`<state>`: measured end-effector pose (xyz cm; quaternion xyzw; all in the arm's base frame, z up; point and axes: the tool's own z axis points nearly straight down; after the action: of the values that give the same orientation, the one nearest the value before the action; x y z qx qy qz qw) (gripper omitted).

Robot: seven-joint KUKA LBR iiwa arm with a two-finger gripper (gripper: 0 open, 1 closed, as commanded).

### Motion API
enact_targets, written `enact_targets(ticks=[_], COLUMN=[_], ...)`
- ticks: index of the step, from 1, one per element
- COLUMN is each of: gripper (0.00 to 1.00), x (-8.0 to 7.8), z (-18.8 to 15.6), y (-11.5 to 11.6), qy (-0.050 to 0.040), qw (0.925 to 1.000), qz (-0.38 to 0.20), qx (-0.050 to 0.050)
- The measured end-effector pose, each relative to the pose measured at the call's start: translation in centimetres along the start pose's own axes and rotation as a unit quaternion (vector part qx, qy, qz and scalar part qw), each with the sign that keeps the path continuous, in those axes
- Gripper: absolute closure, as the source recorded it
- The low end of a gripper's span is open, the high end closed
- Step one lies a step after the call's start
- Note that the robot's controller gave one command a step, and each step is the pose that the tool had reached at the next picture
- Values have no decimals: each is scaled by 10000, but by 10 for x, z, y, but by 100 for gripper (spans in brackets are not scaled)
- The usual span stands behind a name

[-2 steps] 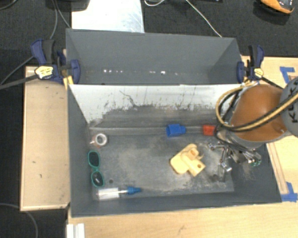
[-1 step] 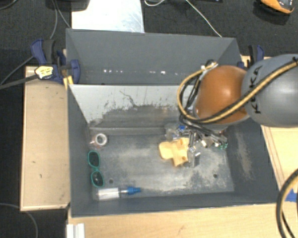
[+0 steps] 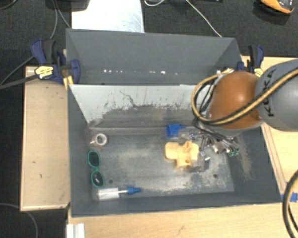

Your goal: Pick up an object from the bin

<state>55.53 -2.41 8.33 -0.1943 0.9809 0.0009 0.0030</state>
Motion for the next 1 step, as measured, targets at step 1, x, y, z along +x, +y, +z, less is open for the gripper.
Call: enact_targets(ticks=[1], gripper=[100], x=[0], z=[0], y=[0], qy=[1], qw=[10000], qz=[8], qx=[-1])
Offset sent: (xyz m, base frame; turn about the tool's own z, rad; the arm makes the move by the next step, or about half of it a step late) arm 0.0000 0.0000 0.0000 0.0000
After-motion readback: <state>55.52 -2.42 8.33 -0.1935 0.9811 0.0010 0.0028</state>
